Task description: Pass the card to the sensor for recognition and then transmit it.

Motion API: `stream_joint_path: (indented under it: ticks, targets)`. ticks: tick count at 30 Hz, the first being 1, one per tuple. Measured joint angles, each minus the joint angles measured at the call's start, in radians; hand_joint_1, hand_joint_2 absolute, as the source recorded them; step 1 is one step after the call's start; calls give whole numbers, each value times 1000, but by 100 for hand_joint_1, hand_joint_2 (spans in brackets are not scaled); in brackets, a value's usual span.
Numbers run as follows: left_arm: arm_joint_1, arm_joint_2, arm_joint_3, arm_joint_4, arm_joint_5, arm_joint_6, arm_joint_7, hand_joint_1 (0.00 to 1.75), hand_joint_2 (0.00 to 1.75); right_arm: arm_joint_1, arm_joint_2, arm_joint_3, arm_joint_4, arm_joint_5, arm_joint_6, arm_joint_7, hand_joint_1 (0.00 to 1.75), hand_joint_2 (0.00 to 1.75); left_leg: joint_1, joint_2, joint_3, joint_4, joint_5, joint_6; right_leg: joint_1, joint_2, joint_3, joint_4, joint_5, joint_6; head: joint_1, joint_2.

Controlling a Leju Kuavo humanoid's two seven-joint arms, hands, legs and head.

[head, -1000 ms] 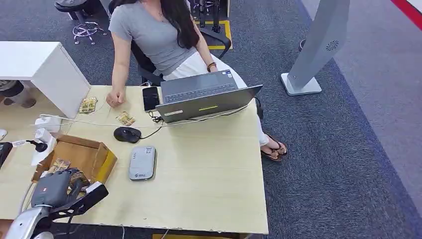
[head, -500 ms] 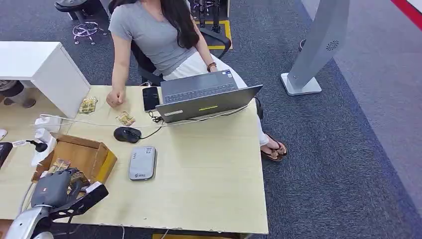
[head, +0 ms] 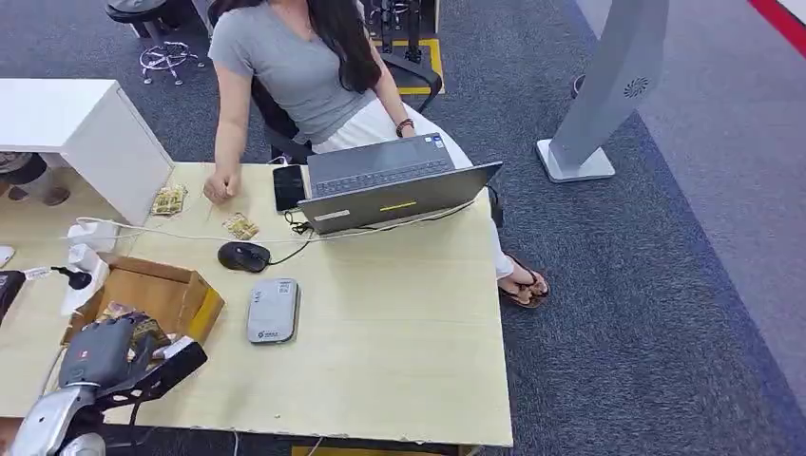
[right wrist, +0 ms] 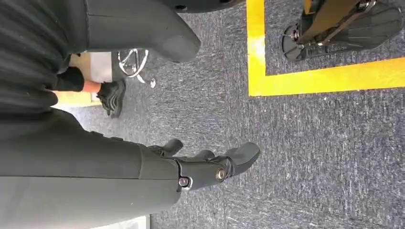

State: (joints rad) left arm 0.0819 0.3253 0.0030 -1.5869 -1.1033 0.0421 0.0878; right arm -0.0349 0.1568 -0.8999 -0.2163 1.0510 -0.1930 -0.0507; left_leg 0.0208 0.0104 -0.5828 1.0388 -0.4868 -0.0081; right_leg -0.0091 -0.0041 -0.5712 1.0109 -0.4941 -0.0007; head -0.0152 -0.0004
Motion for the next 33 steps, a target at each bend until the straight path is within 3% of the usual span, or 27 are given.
stream_joint_path:
  ticks: [2,5,8,29,33]
  targets:
    - [-146,22,-13,0,16,-45,5,175,175,-6,0,0,0,4,0,-11,0,175,3,-11,-7,1,5,-1,3,-12,0,0,3,-2,4,0]
    - [-365,47,-43,4,44,-137,27,175,175,-25,0,-2,0,-3,1,-13,0,175,3,-12,-9,0,9,-2,3,-14,1,1,7,-3,4,0]
    - [-457,62,-68,6,47,-147,39,175,175,-29,2,-3,0,-2,2,-14,0,175,1,-2,-5,0,8,-2,3,-4,1,1,8,-3,1,0]
    - [-491,84,-92,11,55,-117,41,175,175,-27,3,-16,0,10,2,-16,0,175,1,0,-6,0,8,-2,3,-2,-3,1,8,-3,1,0]
    - [-583,75,-96,68,2,-117,96,175,175,-29,3,-15,0,42,5,-16,0,175,2,-2,-8,0,8,-2,3,-3,-3,1,8,-3,1,0]
